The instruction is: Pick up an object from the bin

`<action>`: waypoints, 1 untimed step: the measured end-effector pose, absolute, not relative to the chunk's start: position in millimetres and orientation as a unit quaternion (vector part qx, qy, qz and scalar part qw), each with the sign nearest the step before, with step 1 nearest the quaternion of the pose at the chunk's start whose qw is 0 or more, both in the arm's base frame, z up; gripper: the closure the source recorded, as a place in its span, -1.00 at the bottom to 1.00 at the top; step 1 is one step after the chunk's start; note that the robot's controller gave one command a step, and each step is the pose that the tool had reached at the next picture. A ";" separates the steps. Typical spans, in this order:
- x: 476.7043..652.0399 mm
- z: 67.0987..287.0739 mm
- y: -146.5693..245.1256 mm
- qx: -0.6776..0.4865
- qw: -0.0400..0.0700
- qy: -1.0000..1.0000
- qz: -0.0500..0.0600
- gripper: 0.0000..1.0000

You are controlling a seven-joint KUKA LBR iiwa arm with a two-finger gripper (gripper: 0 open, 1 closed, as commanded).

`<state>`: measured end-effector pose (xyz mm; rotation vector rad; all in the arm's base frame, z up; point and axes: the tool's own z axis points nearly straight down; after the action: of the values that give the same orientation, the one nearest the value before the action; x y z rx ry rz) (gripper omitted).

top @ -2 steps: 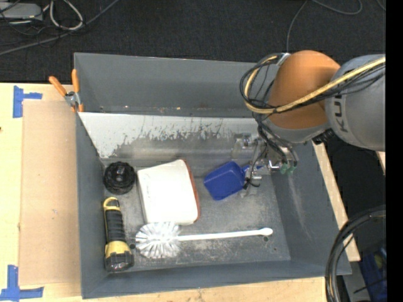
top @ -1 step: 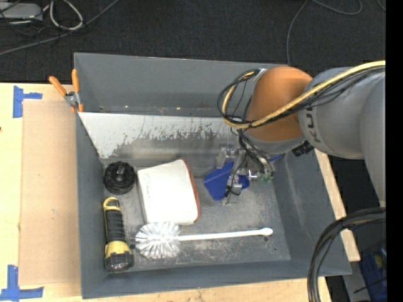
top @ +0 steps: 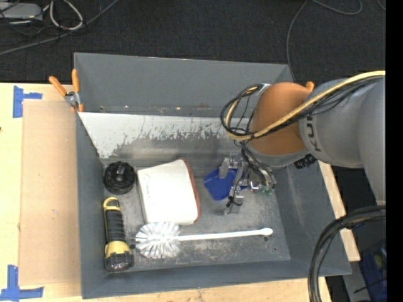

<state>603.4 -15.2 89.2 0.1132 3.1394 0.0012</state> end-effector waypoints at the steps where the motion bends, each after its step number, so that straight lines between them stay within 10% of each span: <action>1: 610.2 104.0 2.9 0.035 -0.002 0.999 0.001 -1.00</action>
Offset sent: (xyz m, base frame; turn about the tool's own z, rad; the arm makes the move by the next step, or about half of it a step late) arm 0.0073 -0.0085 -0.0192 0.0203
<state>610.2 2.9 104.0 0.1105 3.1431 0.0037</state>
